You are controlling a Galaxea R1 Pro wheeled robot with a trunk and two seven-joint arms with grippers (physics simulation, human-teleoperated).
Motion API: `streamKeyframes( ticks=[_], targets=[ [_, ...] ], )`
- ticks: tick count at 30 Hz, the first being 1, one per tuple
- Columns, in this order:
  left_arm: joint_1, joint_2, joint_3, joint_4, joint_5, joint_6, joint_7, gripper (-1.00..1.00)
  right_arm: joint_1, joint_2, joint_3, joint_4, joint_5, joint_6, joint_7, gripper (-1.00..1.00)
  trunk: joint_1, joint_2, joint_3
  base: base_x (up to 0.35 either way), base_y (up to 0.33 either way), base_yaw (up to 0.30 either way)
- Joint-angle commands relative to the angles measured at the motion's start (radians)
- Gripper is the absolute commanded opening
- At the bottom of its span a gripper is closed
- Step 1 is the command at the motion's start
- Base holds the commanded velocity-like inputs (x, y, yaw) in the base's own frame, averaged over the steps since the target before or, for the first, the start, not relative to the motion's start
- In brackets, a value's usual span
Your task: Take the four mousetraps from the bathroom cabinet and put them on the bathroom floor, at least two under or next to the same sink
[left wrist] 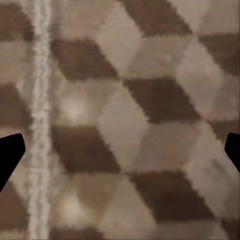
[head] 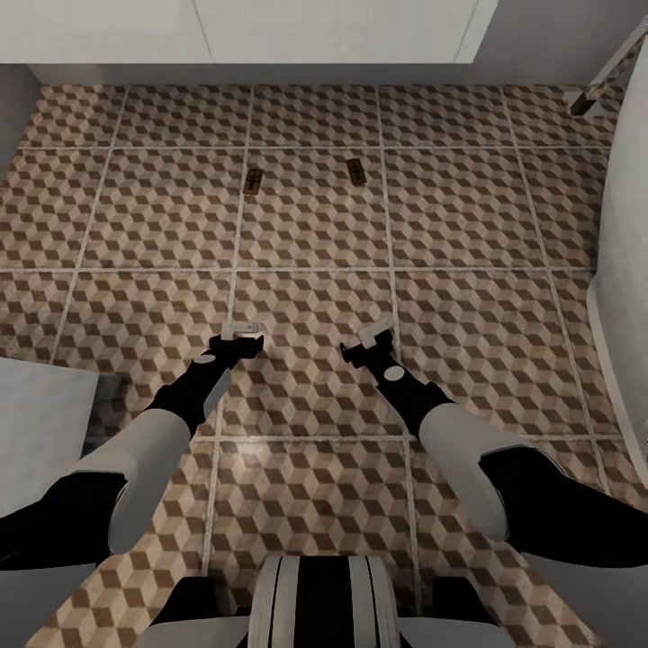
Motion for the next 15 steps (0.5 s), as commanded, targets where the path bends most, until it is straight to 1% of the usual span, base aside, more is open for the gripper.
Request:
streamKeyframes(
  ticks=[1,3,5,10,13,15],
  targets=[
    [0.0,0.0,0.0,0.001,0.0,0.0,0.0,1.0,0.0,0.0,0.0,0.001,0.0,0.0,0.0,1.0,0.0,0.0,0.004,0.0,0.0,0.0],
    [0.0,0.004,0.0,0.004,0.0,0.0,0.0,1.0,0.001,0.0,0.001,0.005,-0.001,-0.001,0.001,1.0,-0.001,0.001,0.012,0.0,0.0,0.0],
    [0.0,0.011,0.0,0.012,0.0,0.0,-0.001,1.0,0.002,0.0,0.001,0.008,-0.001,-0.018,0.0,1.0,-0.002,0.001,0.019,0.0,0.0,0.0],
    [0.007,0.017,0.0,0.032,0.0,-0.005,-0.001,1.0,0.005,0.0,0.001,0.021,-0.001,-0.042,0.001,1.0,-0.004,0.002,0.039,0.0,0.0,0.0],
    [0.025,0.022,0.0,0.049,0.0,-0.009,-0.003,1.0,0.006,0.0,0.0,0.051,-0.001,-0.056,0.001,1.0,-0.006,0.003,0.05,0.0,0.0,0.0],
    [0.042,0.03,0.0,0.059,0.001,-0.011,-0.004,1.0,0.007,0.0,0.0,0.077,0.0,-0.076,0.002,1.0,-0.007,0.004,0.058,0.0,0.0,0.0]
  ],
)
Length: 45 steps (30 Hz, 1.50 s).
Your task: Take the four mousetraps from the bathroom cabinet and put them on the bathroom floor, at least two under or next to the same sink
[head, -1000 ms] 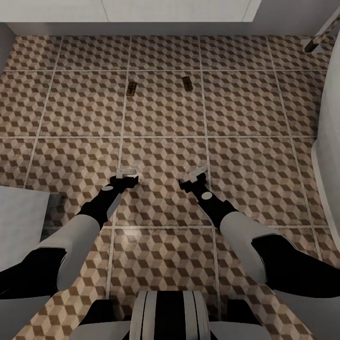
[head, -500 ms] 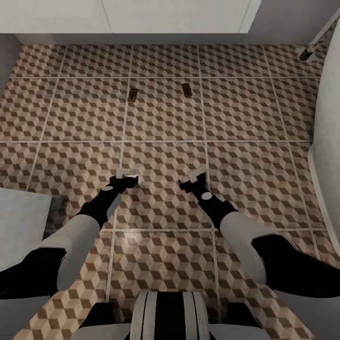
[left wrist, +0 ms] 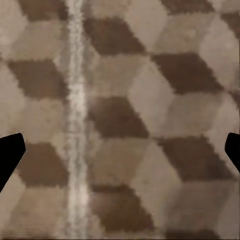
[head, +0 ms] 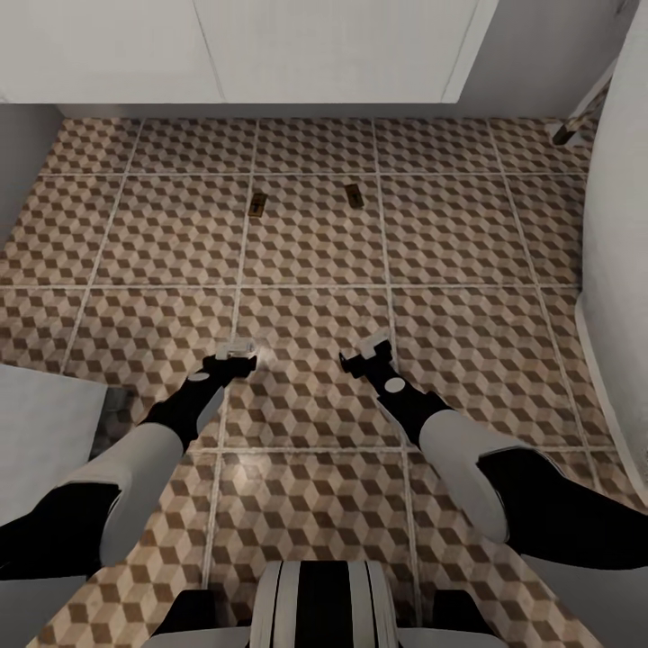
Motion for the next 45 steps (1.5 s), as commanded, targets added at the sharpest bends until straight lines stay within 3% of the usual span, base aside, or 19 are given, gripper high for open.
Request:
streamKeyframes(
  ticks=[1,9,16,22,27,34,45],
  targets=[
    [0.006,0.002,0.0,0.003,0.0,-0.001,-0.001,1.0,0.001,0.0,0.0,0.008,0.0,-0.009,0.0,1.0,0.0,0.0,0.004,0.0,0.0,0.0],
    [0.068,0.016,0.0,0.013,0.0,-0.025,-0.004,1.0,0.008,-0.001,0.0,0.059,0.0,-0.078,-0.002,1.0,-0.004,0.002,0.035,0.0,0.0,0.0],
    [0.123,0.018,0.0,0.012,0.001,-0.065,-0.007,1.0,0.068,-0.048,0.0,0.068,-0.002,-0.098,0.0,1.0,-0.007,0.004,0.062,0.0,0.0,0.0],
    [0.159,0.018,0.0,0.005,0.001,-0.075,-0.01,1.0,0.099,-0.063,-0.001,0.068,-0.003,-0.124,-0.002,1.0,-0.01,0.005,0.085,0.0,0.0,0.0],
    [0.188,0.018,0.0,-0.009,0.0,-0.113,-0.048,1.0,0.109,-0.077,0.0,0.069,-0.004,-0.133,-0.002,1.0,-0.012,0.006,0.105,0.0,0.0,0.0],
    [0.225,0.019,0.0,-0.062,0.0,-0.13,-0.104,1.0,0.145,-0.084,0.0,0.069,-0.005,-0.139,-0.001,1.0,-0.015,0.008,0.132,0.0,0.0,0.0],
    [0.274,0.024,0.0,-0.08,-0.002,-0.141,-0.122,1.0,0.172,-0.086,0.0,0.069,-0.044,-0.159,0.001,1.0,-0.02,0.011,0.174,0.0,0.0,0.0]
  ],
)
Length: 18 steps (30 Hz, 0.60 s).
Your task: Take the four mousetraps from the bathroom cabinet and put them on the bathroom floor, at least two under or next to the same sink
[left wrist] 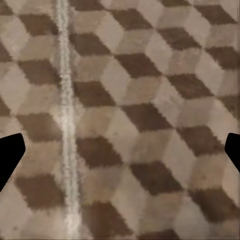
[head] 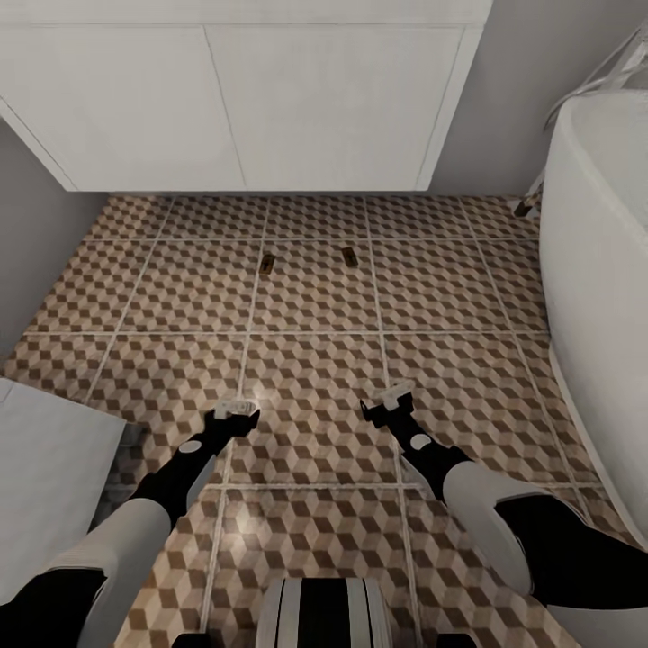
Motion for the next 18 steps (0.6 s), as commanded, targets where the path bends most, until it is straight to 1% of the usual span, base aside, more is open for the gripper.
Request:
streamKeyframes(
  ticks=[1,3,4,5,6,10,15,17,18],
  targets=[
    [0.005,0.003,0.0,0.0,0.0,-0.02,0.0,1.0,0.003,0.0,0.0,0.0,-0.003,-0.004,0.0,1.0,0.0,0.0,0.004,0.0,0.0,0.0],
    [0.009,0.005,0.0,0.002,0.0,-0.061,0.002,1.0,0.005,0.0,0.0,0.0,-0.006,-0.007,0.0,1.0,-0.001,0.001,0.012,0.0,0.0,0.0],
    [0.015,0.008,0.0,0.015,0.0,-0.152,0.004,1.0,0.007,0.0,0.0,0.0,-0.009,-0.01,0.0,1.0,-0.002,0.001,0.016,0.0,0.0,0.0],
    [0.018,0.009,0.0,0.023,0.0,-0.184,0.005,1.0,0.007,0.0,0.0,0.0,-0.009,-0.01,0.0,1.0,-0.002,0.001,0.019,0.0,0.0,0.0],
    [0.022,0.01,0.0,0.046,0.001,-0.242,0.006,1.0,0.008,0.0,0.0,0.0,-0.01,-0.011,0.0,1.0,-0.003,0.001,0.023,0.0,0.0,0.0],
    [0.029,0.014,0.0,0.108,0.001,-0.322,0.007,1.0,0.008,0.0,0.0,0.0,-0.011,-0.013,0.0,1.0,-0.004,0.002,0.039,0.0,0.0,0.0],
    [0.031,0.02,0.0,0.169,0.002,-0.364,0.005,1.0,0.009,0.001,0.0,0.0,-0.011,-0.014,-0.001,1.0,-0.007,0.004,0.058,0.0,0.0,0.0],
    [0.031,0.03,0.0,0.201,0.003,-0.401,0.005,1.0,0.011,0.001,0.0,0.001,-0.011,-0.015,-0.001,1.0,-0.008,0.004,0.066,0.0,0.0,0.0],
    [0.032,0.034,0.0,0.229,0.003,-0.434,0.005,1.0,0.017,0.001,0.0,0.0,-0.011,-0.016,-0.001,1.0,-0.008,0.004,0.07,0.0,0.0,0.0]
  ],
)
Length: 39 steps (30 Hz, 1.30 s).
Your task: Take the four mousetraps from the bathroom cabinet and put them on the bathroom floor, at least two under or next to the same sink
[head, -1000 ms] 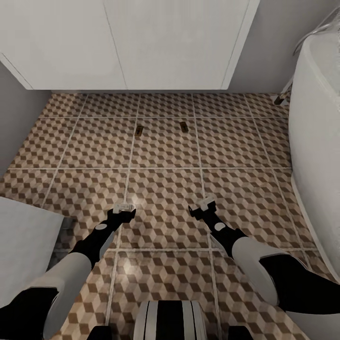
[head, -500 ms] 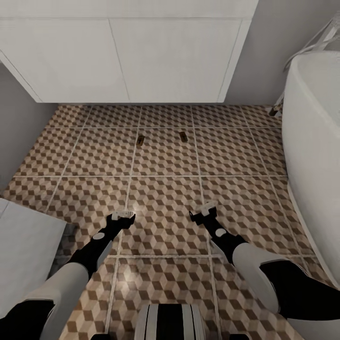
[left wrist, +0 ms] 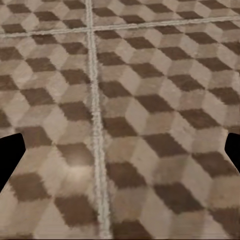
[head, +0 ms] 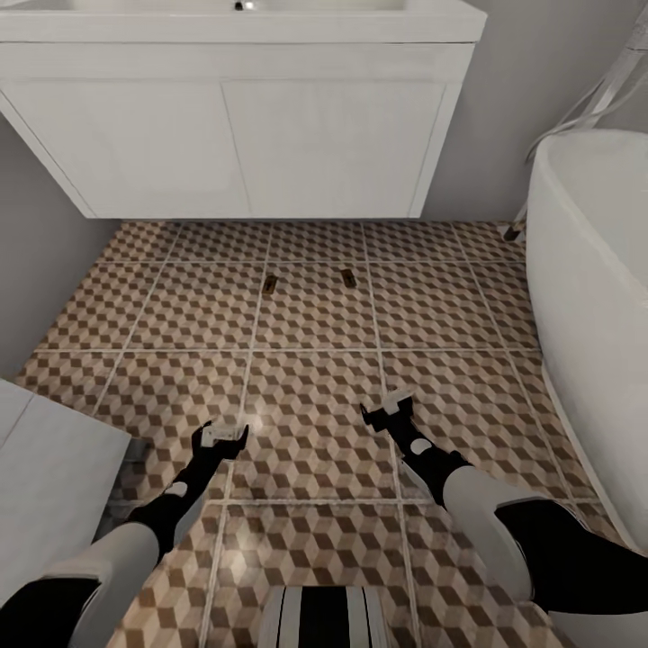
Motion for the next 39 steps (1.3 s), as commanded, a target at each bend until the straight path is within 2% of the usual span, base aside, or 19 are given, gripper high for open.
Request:
streamKeyframes(
  ticks=[1,5,14,16,18,19,20,22,24,31,39],
  targets=[
    [0.0,0.005,0.0,0.032,-0.001,-0.058,0.001,1.0,0.015,0.0,0.0,0.0,0.0,-0.001,-0.001,1.0,0.0,0.0,0.004,0.0,0.0,0.0],
    [0.001,0.009,0.0,0.065,0.0,-0.129,0.002,1.0,0.035,0.0,0.0,0.0,0.0,-0.002,-0.001,1.0,-0.002,0.001,0.02,0.0,0.0,0.0],
    [0.001,0.02,0.001,0.14,-0.001,-0.158,0.001,1.0,0.043,0.0,0.0,-0.002,-0.005,-0.003,-0.003,1.0,-0.006,0.003,0.054,0.0,0.0,0.0],
    [0.001,0.023,0.0,0.153,-0.001,-0.159,0.001,1.0,0.043,0.0,-0.001,-0.002,-0.023,-0.002,-0.004,1.0,-0.007,0.004,0.062,0.0,0.0,0.0],
    [0.001,0.024,0.0,0.163,0.0,-0.16,0.001,1.0,0.044,0.0,-0.001,-0.002,-0.063,-0.002,-0.004,1.0,-0.008,0.004,0.071,0.0,0.0,0.0],
    [0.001,0.025,0.0,0.171,0.0,-0.161,0.001,1.0,0.044,0.0,-0.002,-0.001,-0.118,-0.001,-0.004,1.0,-0.009,0.004,0.076,0.0,0.0,0.0],
    [0.001,0.025,0.0,0.175,0.0,-0.162,0.001,1.0,0.044,0.0,-0.002,-0.001,-0.154,-0.001,-0.004,1.0,-0.009,0.005,0.081,0.0,0.0,0.0],
    [0.001,0.026,0.0,0.18,0.0,-0.162,0.001,1.0,0.044,0.0,-0.001,-0.001,-0.193,-0.001,-0.003,1.0,-0.01,0.005,0.092,0.0,0.0,0.0],
    [0.001,0.026,0.0,0.187,0.001,-0.162,0.001,1.0,0.045,0.0,-0.001,-0.001,-0.212,-0.001,-0.003,1.0,-0.011,0.006,0.103,0.0,0.0,0.0],
    [0.001,0.025,0.0,0.199,0.001,-0.162,0.001,1.0,0.045,0.0,0.0,0.0,-0.231,-0.001,-0.003,1.0,-0.014,0.007,0.141,0.0,0.0,0.0],
    [0.001,0.024,0.0,0.219,0.001,-0.161,0.001,1.0,0.051,0.0,0.0,0.0,-0.233,-0.001,-0.003,1.0,-0.045,0.063,0.179,0.0,0.0,0.0]
  ],
)
